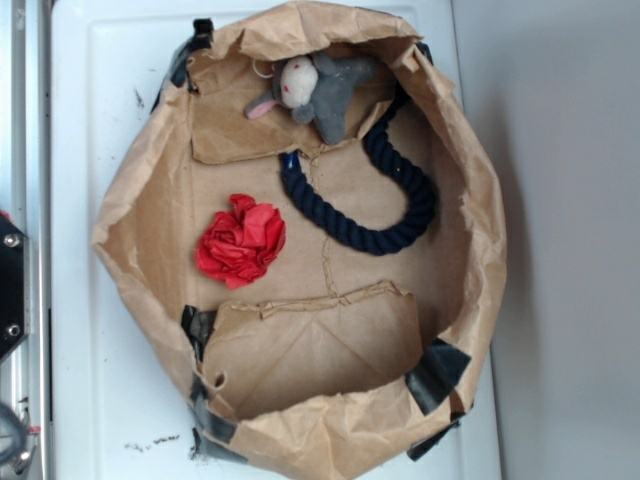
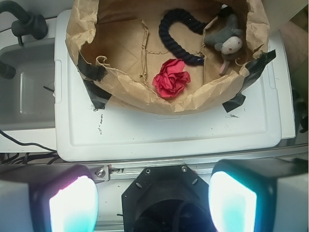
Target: Grab the red paper.
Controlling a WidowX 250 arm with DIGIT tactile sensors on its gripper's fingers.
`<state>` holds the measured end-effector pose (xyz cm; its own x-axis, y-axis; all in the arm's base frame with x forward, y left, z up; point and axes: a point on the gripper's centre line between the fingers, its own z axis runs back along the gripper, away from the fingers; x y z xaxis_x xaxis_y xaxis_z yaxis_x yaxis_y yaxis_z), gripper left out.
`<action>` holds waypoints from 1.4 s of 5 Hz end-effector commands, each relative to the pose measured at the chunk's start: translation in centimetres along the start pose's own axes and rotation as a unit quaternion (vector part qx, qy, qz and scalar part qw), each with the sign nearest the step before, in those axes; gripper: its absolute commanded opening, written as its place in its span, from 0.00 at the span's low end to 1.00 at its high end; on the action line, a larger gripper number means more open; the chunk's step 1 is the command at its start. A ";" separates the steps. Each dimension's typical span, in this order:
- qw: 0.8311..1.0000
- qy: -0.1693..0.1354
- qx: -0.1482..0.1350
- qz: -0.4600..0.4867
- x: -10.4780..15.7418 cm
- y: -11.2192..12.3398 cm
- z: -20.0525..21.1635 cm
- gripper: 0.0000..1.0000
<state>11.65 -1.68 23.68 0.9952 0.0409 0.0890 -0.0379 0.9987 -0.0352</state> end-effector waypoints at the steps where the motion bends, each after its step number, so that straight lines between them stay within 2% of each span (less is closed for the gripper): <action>1: 1.000 0.000 0.000 0.000 0.0 0.0 0.0 1.00; 2: 0.999 -0.029 0.011 0.018 5.0 0.6 -0.6 1.00; 5: 0.999 -0.029 0.011 0.018 5.0 0.6 -0.6 1.00; 6: 0.999 -0.035 0.018 0.034 7.9 2.9 -5.8 1.00; 7: 0.998 -0.011 0.024 0.059 9.8 5.0 -9.6 1.00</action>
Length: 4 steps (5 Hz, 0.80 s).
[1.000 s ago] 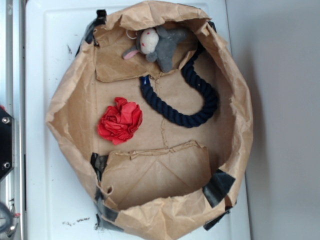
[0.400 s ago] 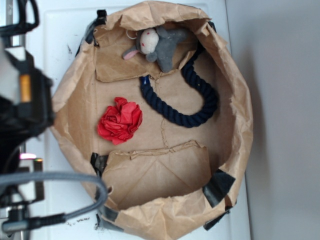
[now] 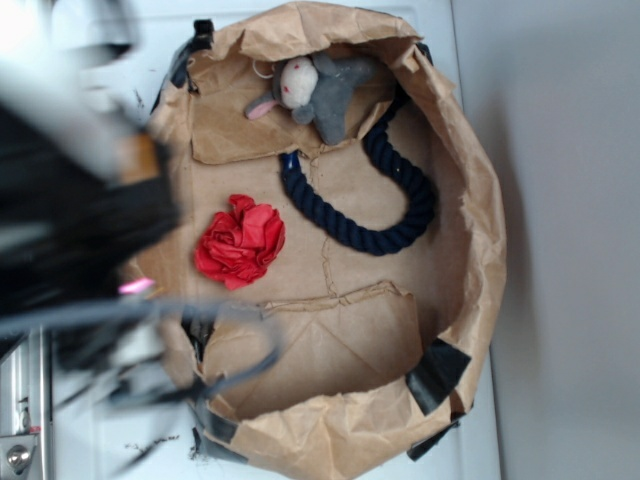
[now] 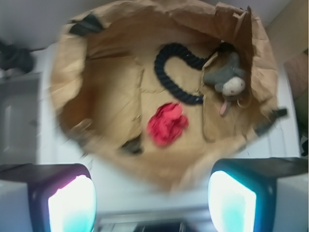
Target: Grab the red paper.
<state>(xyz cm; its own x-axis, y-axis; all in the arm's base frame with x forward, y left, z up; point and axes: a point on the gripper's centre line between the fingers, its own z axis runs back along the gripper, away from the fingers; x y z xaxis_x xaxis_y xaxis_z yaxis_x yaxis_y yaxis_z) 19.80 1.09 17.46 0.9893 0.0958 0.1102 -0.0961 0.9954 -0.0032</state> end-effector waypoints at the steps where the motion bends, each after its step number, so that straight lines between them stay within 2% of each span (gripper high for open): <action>1: 0.999 0.018 -0.002 0.037 2.6 3.3 -6.0 1.00; 2: 1.000 0.023 -0.006 0.018 1.9 2.7 -8.3 1.00; 3: 0.999 0.039 -0.014 -0.010 1.4 2.3 -8.1 1.00; 4: 0.998 0.055 -0.003 -0.021 1.2 1.4 -9.1 1.00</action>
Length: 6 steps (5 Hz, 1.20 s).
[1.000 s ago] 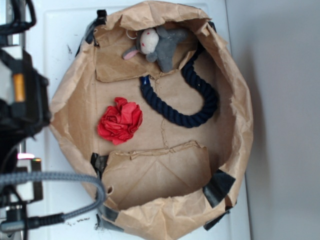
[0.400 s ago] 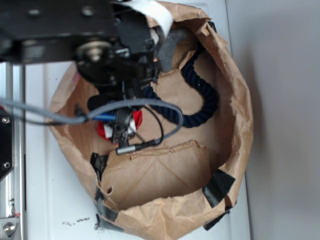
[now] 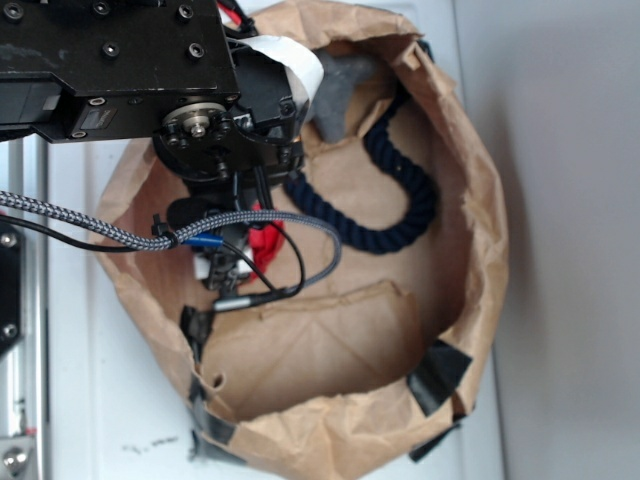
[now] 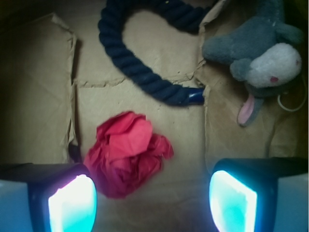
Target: Grab the red paper.
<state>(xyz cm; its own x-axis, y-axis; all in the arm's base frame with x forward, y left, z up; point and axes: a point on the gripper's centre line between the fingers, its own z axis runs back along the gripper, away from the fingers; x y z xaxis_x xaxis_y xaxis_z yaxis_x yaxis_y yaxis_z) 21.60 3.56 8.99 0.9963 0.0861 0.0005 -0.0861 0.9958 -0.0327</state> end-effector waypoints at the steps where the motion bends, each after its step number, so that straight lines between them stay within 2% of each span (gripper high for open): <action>1: 0.999 0.010 0.033 -0.015 0.5 -1.6 -1.8 1.00; 4: 0.999 0.010 0.033 -0.015 0.5 -1.6 -1.8 1.00; 5: 0.999 0.003 0.017 -0.026 1.7 -0.9 -3.1 1.00; 6: 0.998 0.018 0.019 -0.048 3.7 -0.4 -6.3 1.00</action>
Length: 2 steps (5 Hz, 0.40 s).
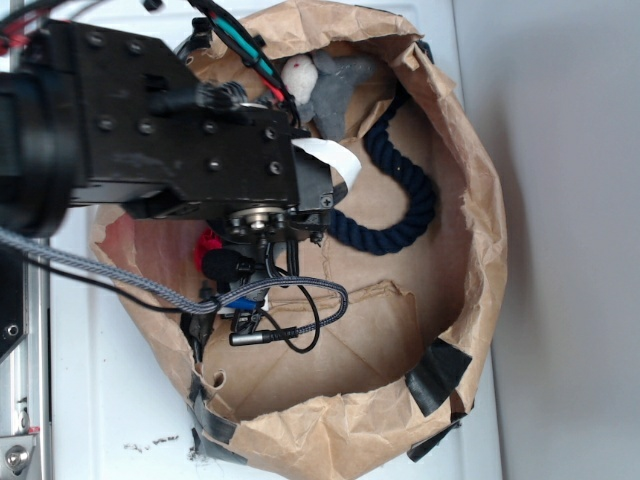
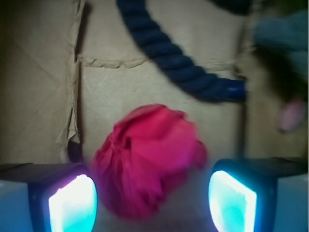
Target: Grab the red paper.
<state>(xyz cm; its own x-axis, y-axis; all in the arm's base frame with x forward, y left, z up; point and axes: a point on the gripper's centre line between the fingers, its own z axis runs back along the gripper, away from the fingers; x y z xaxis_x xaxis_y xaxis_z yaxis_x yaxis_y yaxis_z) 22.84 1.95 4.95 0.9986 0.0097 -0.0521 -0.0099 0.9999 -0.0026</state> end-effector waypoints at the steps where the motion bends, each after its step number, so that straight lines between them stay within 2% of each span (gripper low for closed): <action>1: 1.000 -0.001 0.028 -0.014 2.8 0.8 -4.3 0.00; 2: 0.999 -0.024 0.001 -0.030 2.4 0.4 -2.3 0.00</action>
<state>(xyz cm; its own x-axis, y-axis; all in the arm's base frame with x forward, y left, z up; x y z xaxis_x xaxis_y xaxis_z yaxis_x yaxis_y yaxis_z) 24.90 2.01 1.97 0.9977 -0.0588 -0.0333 0.0586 0.9983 -0.0058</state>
